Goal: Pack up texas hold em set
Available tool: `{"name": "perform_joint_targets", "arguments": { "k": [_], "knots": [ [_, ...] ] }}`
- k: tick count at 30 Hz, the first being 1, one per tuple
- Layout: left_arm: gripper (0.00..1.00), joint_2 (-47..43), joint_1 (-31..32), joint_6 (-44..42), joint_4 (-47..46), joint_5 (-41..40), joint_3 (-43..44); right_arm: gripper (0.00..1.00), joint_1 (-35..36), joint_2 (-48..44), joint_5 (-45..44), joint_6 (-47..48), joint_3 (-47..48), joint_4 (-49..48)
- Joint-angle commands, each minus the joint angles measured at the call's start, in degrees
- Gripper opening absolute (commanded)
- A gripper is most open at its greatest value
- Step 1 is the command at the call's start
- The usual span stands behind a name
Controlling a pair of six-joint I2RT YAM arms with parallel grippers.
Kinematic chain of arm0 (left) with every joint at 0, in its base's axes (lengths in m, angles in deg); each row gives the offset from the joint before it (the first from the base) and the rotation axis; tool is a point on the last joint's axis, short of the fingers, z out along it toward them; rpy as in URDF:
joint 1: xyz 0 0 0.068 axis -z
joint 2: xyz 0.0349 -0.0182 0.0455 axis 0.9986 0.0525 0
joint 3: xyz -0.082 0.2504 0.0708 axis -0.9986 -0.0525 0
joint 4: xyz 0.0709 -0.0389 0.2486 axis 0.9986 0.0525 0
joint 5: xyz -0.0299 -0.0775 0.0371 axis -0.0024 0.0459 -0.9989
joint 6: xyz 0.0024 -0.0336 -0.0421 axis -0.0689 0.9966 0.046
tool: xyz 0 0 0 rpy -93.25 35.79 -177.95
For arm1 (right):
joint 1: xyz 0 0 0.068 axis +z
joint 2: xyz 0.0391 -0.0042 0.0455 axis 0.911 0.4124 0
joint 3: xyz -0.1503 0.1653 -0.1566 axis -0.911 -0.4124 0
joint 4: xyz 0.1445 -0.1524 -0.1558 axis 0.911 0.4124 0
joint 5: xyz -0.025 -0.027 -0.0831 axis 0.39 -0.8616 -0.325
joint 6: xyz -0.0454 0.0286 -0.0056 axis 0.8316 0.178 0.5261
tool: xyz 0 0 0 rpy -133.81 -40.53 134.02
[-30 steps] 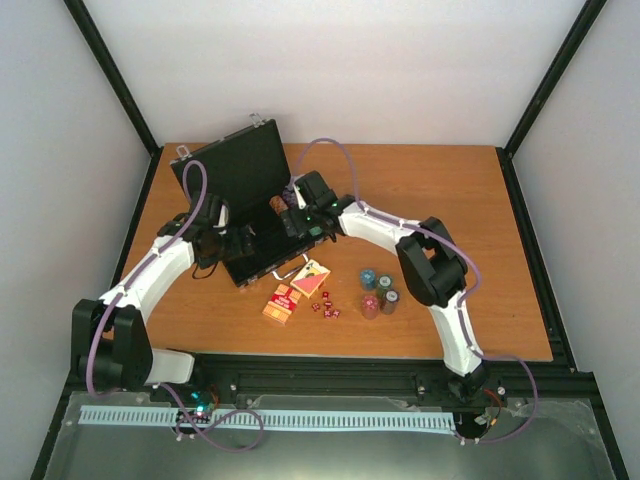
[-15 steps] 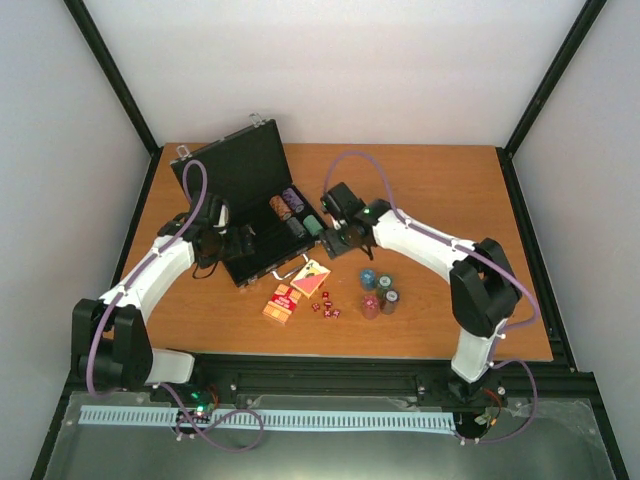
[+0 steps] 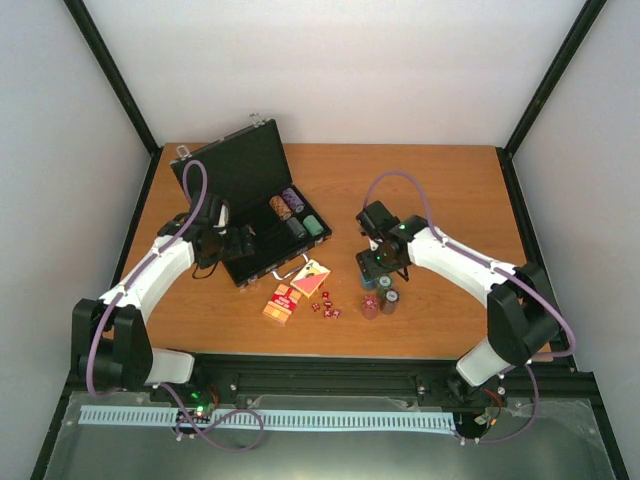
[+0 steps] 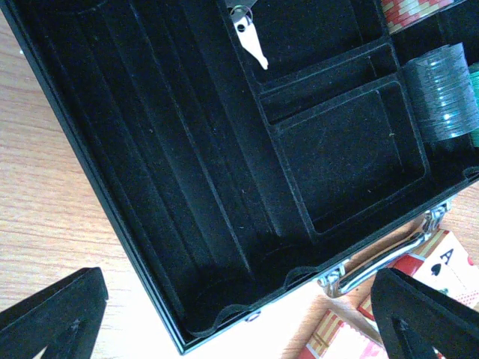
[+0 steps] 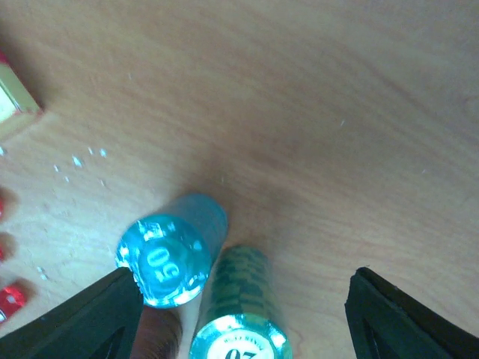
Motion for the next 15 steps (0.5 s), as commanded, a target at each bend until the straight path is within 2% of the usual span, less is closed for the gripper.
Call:
{"name": "perform_joint_targets", "arguments": {
  "k": [1, 6, 15],
  "knots": [
    [1.00, 0.6, -0.3, -1.1, 0.3, -0.2, 1.8, 0.74, -1.2, -2.2, 4.0, -1.2, -4.0, 0.7],
    [1.00, 0.9, -0.3, -1.3, 0.2, -0.5, 1.7, 0.71, -3.6, -5.5, 7.6, -1.6, -8.1, -0.7],
    [1.00, 2.1, -0.3, -1.5, 0.0, -0.5, 2.2, 0.64, -5.3, -1.2, 11.1, -1.1, -8.8, -4.7]
  ]
}}
